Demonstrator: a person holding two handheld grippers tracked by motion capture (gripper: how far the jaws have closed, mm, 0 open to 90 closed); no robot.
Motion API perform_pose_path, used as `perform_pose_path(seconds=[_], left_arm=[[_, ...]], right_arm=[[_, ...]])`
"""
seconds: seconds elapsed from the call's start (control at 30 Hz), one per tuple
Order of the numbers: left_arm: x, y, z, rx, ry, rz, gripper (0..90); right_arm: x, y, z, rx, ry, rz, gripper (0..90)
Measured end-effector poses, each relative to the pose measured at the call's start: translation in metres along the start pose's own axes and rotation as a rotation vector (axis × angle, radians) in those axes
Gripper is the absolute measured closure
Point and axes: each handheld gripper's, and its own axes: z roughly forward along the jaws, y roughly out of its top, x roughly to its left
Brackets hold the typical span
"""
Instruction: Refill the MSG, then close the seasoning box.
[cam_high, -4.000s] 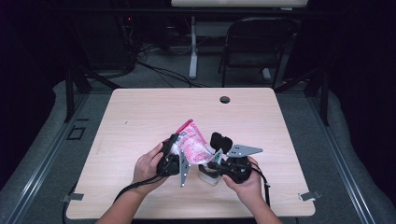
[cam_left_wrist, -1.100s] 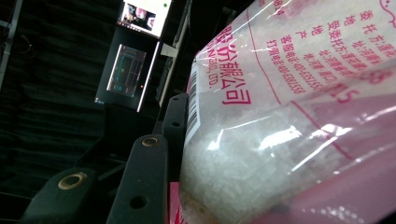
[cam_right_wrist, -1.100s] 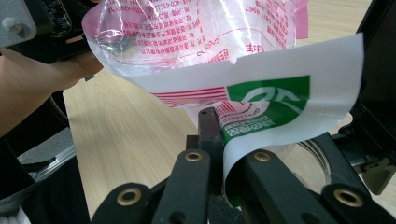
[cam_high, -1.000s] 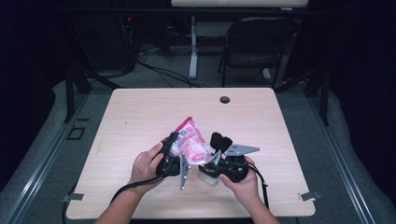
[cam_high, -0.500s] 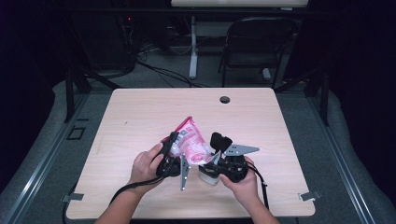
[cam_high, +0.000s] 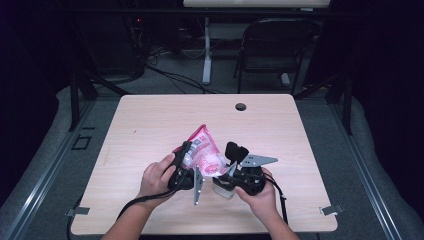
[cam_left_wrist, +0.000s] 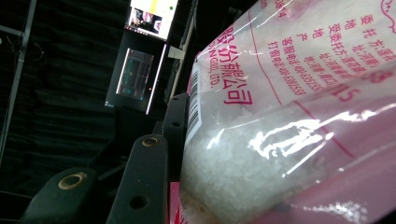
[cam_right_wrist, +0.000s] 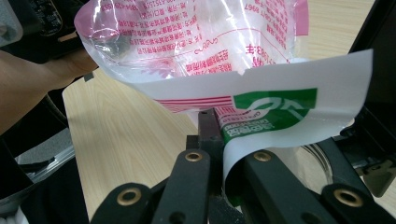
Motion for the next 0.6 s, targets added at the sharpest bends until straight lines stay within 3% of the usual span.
perform_pose_path(seconds=[0.6], left_arm=[[0.0004,0.0015,-0.0015,-0.007,0.01,0.008,67.9]], right_arm=[[0.0012,-0.0001,-0.0007,0.001,-0.004,-0.003,90.0]])
